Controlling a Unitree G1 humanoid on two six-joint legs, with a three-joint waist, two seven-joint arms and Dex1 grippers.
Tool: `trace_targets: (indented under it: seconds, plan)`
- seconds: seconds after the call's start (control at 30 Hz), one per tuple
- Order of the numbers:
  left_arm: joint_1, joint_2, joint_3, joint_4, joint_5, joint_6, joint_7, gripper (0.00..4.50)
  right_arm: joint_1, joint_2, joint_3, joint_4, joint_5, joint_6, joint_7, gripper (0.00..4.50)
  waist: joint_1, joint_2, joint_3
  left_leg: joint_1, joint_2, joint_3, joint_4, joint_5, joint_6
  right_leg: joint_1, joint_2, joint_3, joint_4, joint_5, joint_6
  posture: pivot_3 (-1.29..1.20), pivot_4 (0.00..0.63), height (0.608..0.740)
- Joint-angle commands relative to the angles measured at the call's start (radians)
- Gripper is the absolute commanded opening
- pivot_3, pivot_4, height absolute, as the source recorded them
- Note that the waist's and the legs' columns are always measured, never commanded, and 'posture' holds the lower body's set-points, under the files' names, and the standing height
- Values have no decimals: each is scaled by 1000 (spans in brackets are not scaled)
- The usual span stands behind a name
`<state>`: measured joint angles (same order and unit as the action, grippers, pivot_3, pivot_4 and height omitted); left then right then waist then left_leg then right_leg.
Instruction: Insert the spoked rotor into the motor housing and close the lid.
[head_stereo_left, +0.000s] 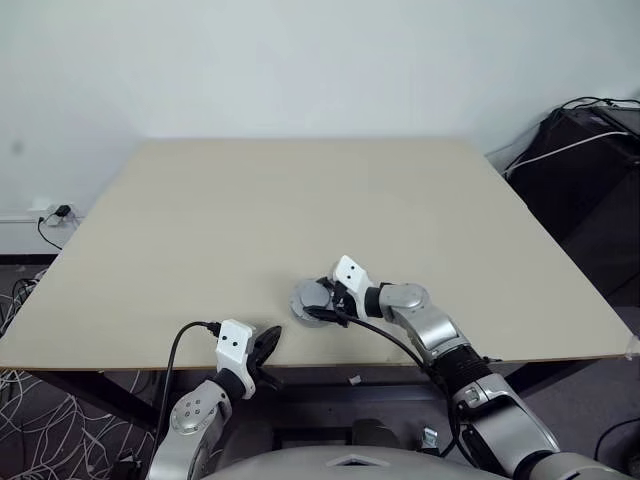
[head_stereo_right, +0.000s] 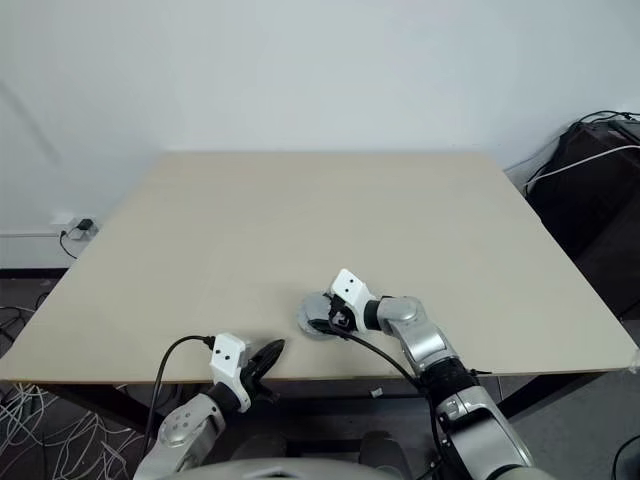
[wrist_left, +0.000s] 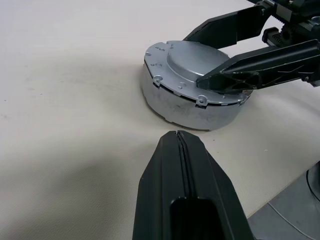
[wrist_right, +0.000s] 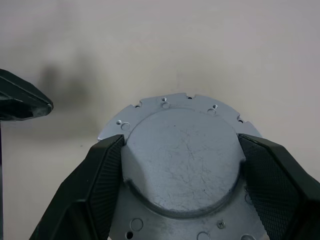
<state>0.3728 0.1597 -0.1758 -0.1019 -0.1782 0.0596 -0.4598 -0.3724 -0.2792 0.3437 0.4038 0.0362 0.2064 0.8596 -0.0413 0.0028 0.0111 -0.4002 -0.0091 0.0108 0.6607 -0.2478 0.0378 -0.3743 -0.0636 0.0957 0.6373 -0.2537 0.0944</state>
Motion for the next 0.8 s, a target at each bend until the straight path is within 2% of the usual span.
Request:
trace_targets:
  seconds: [0.03, 0.3, 0.47, 0.8]
  plan:
    - [-12, -1, -1, -36, -14, -12, -7, 0, -9, -27, 2, 28, -34, 24, -2, 3271, 1, 0, 0, 0, 0, 0, 0, 0, 0, 0, 0, 0, 0, 0, 0, 0, 0, 740]
    - [-20, -7, 1, -45, -8, -12, 7, 0, 2, -18, 1, 16, -37, 30, -25, 3271, 1, 0, 0, 0, 0, 0, -1, 0, 0, 0, 0, 0, -1, -1, -1, 0, 0, 740]
    - [-124, -34, 55, -45, -24, 40, 70, 0, 14, -13, 1, 5, -36, 32, -41, 3271, 3, -1, 1, 0, 0, 0, -1, 0, 0, 0, -1, -1, 0, -1, -1, 0, 0, 740]
    - [-369, -17, 151, 16, -254, 412, 4, 0, 24, -3, 0, -14, -32, 38, -56, 3271, 1, -3, 2, 1, 0, -1, 0, 2, -2, 0, 4, -1, 1, 0, 0, 0, 0, 740]
